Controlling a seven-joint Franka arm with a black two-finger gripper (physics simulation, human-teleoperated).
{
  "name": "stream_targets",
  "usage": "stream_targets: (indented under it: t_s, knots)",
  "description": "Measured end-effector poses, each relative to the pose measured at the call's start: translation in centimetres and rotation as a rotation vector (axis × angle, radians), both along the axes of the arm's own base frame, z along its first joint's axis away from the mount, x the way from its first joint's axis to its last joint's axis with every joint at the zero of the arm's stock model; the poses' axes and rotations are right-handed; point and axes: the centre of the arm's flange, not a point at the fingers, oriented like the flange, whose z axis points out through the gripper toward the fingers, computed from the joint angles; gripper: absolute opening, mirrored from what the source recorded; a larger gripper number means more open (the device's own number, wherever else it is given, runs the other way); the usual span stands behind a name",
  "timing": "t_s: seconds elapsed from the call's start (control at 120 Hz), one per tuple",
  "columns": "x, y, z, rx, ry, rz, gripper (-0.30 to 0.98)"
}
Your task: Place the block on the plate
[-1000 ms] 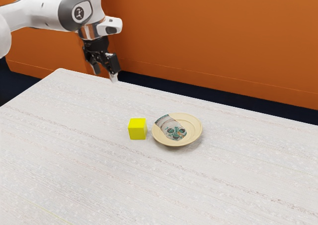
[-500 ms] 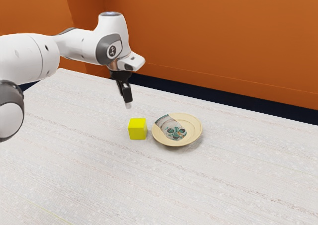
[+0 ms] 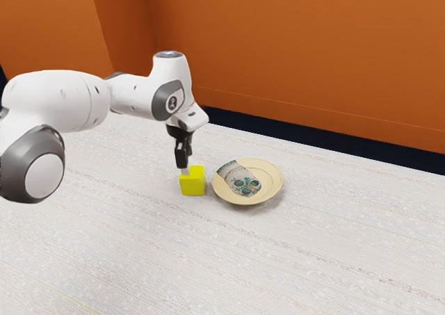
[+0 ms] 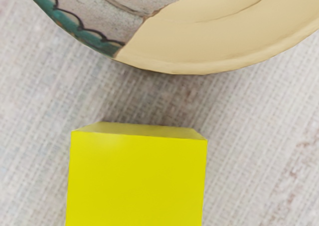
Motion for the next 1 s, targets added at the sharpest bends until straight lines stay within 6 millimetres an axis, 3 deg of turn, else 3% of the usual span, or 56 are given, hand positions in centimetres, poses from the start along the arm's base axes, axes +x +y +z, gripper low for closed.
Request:
stream_targets:
  t_s: [0.292,0.7,0.833,1.0]
  knots:
    - [1.3,-0.3,-3.6,0.000,0.010,-0.112,0.69]
    - [1.3,-0.2,-6.6,-0.010,0.021,-0.171,0.68]
    - [1.3,-0.2,-6.6,-0.012,0.018,-0.184,0.44]
    - [1.4,-0.1,-5.6,-0.009,0.003,-0.200,0.40]
